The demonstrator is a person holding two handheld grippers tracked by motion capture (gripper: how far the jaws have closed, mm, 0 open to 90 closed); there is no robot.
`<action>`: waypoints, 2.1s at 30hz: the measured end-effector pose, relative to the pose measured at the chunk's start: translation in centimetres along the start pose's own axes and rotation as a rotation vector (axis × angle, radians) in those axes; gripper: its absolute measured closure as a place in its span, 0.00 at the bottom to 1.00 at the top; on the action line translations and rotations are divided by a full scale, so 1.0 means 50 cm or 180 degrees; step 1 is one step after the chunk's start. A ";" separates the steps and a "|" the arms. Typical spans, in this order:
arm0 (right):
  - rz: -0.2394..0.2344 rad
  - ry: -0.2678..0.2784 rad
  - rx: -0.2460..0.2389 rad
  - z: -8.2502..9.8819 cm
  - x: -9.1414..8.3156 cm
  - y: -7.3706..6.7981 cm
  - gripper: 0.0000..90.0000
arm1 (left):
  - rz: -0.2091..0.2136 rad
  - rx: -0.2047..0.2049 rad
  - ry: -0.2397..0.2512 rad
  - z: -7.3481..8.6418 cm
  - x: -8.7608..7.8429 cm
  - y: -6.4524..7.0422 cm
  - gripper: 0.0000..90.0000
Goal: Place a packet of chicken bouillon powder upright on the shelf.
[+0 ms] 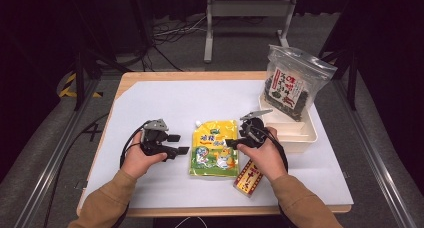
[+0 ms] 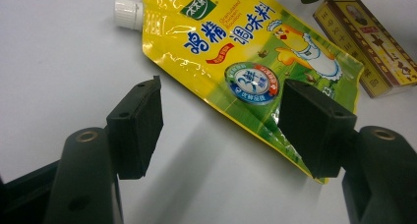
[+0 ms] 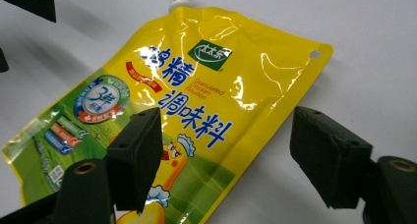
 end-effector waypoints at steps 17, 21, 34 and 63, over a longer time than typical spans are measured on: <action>-0.0057 -0.0162 0.0249 0.001 0.030 0.006 0.34 | 0.0017 0.0008 -0.0052 0.005 0.019 0.004 0.38; -0.0070 -0.0204 0.0265 0.000 0.037 0.005 0.33 | 0.0023 0.0024 -0.0063 0.005 0.023 0.006 0.38; -0.0061 -0.0261 0.0379 0.003 0.046 0.017 0.33 | 0.0050 0.0113 -0.0205 0.010 0.046 0.016 0.38; -0.0365 -0.0612 0.0405 0.004 0.054 0.000 0.76 | 0.0052 0.0194 -0.0272 0.021 0.070 0.019 0.44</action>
Point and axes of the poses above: each handheld gripper's, and its own axes: x roughly forward along the jaws, z roughly out of its underside, y roughly to its right, the point moved 2 cm from there along x, roughly forward along the jaws, and after that the axes turned 11 degrees about x, right-handed, at the moved point
